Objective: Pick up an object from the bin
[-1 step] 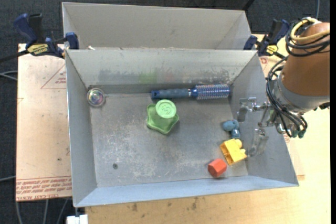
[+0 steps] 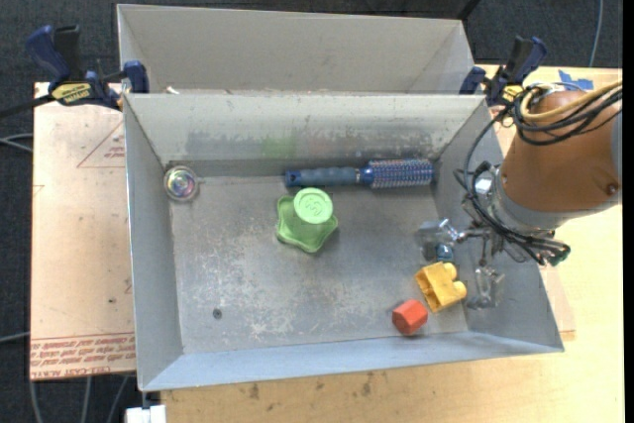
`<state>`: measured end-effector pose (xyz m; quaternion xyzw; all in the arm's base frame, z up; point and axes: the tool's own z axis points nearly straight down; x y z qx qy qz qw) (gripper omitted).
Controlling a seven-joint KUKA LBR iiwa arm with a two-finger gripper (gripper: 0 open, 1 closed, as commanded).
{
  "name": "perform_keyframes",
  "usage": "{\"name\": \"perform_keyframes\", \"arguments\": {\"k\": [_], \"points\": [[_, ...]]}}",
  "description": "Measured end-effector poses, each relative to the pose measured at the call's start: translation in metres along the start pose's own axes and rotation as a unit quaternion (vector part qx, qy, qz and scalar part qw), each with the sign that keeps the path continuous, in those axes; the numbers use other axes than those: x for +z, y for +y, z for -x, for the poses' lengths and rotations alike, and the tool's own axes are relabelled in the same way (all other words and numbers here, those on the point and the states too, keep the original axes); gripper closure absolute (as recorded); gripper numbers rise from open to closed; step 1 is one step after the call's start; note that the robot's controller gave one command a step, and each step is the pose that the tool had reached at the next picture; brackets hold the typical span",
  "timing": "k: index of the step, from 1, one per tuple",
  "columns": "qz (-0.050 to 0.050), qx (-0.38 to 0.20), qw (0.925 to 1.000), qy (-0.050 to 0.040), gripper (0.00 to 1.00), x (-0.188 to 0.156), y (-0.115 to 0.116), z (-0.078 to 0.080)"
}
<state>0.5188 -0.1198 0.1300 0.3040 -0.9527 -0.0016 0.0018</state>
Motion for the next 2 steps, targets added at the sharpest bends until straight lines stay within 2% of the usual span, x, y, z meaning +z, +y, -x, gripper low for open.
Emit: {"name": "perform_keyframes", "arguments": {"k": [1,2], "points": [[0.0,-0.028,0.9996,-0.0003,0.0,0.0605,-0.0117,0.0001],[-0.002,-0.029,0.9996,-0.0018,1.0,0.0571,-0.0124,0.0013]]}}
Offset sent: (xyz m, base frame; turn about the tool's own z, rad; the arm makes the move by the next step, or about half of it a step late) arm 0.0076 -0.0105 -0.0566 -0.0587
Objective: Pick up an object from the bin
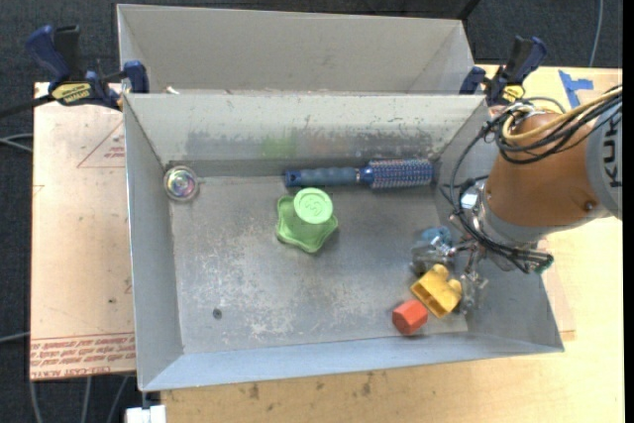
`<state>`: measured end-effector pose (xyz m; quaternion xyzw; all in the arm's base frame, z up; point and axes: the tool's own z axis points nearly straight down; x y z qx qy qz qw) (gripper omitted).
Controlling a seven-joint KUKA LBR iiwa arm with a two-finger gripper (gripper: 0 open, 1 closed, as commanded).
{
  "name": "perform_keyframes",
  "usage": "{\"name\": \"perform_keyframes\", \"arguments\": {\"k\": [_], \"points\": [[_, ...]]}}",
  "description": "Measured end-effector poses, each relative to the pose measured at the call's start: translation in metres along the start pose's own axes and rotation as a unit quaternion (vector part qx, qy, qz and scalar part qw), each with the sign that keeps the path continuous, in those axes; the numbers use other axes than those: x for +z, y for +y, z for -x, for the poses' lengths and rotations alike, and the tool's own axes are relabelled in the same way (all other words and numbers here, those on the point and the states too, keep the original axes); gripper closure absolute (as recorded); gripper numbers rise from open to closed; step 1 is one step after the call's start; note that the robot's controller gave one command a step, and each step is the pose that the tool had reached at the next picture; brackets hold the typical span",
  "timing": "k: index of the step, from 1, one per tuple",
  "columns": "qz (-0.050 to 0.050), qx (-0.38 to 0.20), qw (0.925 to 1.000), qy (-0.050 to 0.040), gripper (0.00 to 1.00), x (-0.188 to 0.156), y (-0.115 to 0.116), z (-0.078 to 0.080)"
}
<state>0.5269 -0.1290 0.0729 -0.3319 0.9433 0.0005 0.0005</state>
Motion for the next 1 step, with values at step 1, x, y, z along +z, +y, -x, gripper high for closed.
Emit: {"name": "perform_keyframes", "arguments": {"k": [1], "points": [[-0.004,0.031,0.9995,-0.0037,1.0,-0.1654,0.0,0.017]]}}
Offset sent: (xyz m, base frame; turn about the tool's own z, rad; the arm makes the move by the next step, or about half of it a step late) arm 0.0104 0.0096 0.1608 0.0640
